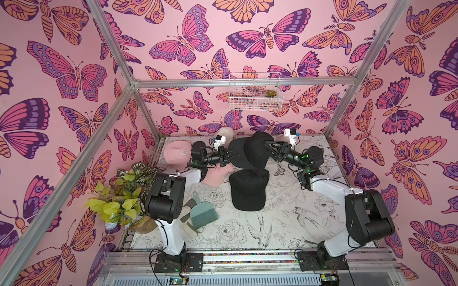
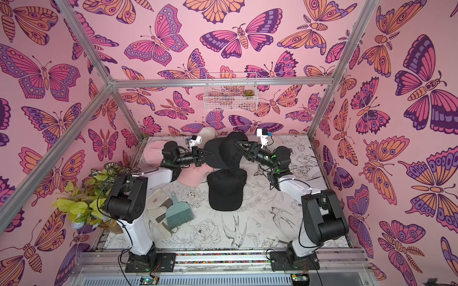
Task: Stack the baseball caps by color
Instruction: Place the baseball cap on the baseball cap.
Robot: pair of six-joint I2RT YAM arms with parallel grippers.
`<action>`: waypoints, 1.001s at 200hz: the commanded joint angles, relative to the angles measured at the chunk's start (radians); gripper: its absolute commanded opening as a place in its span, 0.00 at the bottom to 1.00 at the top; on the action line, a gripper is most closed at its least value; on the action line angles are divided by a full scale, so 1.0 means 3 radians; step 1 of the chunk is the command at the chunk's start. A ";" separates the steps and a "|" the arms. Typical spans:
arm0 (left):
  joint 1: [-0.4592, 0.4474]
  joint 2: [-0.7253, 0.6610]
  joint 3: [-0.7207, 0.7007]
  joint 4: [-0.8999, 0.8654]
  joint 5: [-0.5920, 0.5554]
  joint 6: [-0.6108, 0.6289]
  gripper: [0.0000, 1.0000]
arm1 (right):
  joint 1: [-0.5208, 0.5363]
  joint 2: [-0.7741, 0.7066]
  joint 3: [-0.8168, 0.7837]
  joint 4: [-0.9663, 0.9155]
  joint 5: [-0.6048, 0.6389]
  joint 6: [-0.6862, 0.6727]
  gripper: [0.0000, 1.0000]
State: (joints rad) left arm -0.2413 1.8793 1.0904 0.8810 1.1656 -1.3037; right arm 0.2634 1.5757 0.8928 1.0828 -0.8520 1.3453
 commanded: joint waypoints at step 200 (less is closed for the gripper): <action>0.0077 0.0229 0.0031 0.0488 0.0115 -0.0318 0.11 | 0.0018 -0.0409 0.0044 0.0154 -0.0237 -0.0512 0.00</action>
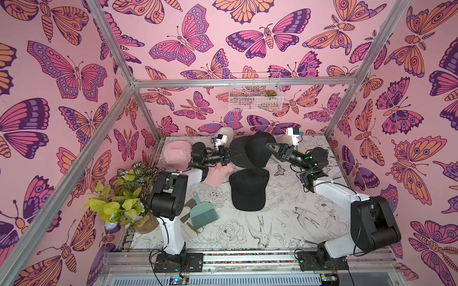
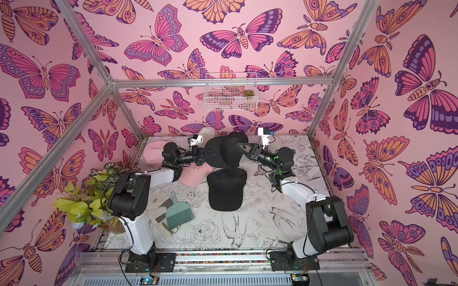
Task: Stack the baseball caps by color
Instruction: Place the baseball cap on the baseball cap.
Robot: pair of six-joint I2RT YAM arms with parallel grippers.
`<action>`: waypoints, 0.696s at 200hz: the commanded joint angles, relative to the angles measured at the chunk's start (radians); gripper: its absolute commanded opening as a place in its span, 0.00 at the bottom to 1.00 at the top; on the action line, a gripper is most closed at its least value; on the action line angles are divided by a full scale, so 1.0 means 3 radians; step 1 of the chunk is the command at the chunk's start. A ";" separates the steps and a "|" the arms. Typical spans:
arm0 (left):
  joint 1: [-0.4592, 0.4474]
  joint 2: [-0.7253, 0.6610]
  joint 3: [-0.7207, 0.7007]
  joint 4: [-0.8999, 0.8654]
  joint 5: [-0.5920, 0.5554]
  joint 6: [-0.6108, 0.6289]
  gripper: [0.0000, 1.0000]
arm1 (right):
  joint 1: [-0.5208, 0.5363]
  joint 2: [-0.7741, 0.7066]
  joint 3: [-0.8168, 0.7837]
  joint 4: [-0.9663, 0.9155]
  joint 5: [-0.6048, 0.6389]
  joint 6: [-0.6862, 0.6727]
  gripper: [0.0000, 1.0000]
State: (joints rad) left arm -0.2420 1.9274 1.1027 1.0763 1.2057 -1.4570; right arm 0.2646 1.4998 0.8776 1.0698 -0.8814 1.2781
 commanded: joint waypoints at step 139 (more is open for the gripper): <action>0.0162 -0.1481 0.0117 -0.3548 -0.1645 0.3745 1.00 | 0.1371 -0.0254 0.2334 -0.7080 0.0762 -0.7166 0.00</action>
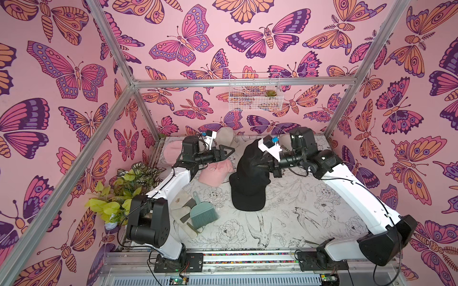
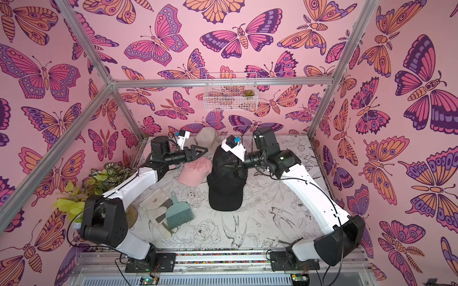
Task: Stack the baseball caps by color
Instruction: Place the baseball cap on the baseball cap.
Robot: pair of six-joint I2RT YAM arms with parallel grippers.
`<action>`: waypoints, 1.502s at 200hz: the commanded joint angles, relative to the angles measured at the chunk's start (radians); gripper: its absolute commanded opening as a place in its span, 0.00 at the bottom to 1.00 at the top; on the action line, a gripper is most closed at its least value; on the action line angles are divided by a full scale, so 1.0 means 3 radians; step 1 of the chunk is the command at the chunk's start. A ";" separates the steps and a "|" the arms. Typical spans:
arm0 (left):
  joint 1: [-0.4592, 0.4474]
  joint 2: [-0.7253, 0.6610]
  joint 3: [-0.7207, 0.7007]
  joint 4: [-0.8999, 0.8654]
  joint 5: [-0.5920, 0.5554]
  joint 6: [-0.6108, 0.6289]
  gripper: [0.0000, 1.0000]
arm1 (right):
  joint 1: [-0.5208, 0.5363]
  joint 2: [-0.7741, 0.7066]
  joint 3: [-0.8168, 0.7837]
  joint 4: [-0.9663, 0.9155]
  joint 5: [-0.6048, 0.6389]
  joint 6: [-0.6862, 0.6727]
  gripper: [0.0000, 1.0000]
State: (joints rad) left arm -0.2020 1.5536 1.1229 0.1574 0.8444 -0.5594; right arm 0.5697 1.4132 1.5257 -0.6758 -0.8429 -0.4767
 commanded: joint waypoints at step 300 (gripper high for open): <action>-0.1178 -0.0608 -0.0190 -0.2353 0.0129 0.3645 0.92 | 0.0751 -0.0114 -0.0330 -0.1639 0.1535 -0.1831 0.00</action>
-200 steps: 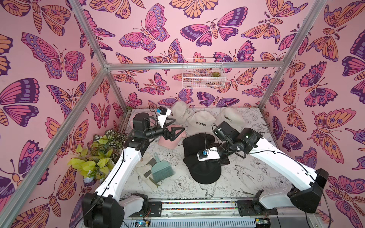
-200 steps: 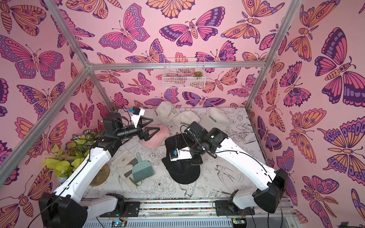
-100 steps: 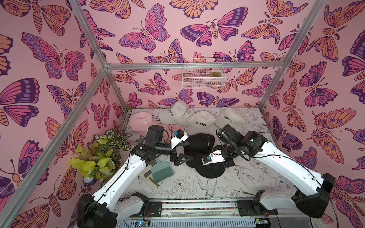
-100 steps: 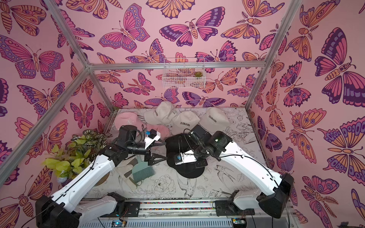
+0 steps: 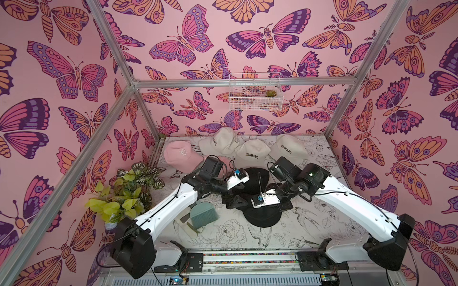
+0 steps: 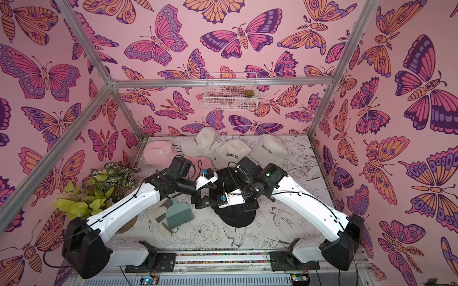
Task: Stack the baseball caps by color
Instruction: Place the baseball cap on the baseball cap.
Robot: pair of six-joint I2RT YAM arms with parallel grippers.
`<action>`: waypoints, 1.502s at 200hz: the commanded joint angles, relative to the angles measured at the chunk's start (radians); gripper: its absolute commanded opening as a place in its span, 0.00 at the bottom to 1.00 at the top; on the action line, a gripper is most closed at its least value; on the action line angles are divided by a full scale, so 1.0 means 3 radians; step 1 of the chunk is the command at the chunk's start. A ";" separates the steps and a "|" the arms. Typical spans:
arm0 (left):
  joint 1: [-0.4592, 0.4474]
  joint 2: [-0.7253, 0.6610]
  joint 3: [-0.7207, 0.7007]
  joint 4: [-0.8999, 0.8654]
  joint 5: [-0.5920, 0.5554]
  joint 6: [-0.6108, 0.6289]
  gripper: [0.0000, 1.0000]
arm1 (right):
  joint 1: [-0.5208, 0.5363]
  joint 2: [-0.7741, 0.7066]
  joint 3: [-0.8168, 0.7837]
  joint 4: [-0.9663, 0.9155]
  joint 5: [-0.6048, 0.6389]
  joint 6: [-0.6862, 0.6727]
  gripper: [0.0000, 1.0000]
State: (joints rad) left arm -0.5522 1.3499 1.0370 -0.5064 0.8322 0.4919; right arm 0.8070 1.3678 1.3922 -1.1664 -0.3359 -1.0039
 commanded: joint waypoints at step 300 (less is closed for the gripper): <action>0.0286 0.0101 0.0235 -0.0347 0.0735 0.0298 0.00 | -0.1165 0.0122 -0.0606 0.0382 -0.1291 -0.0069 0.00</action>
State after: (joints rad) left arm -0.4816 1.3766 1.0992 -0.6067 1.0325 0.5941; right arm 0.4828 1.3842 1.1885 -1.0386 -0.6849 -1.0245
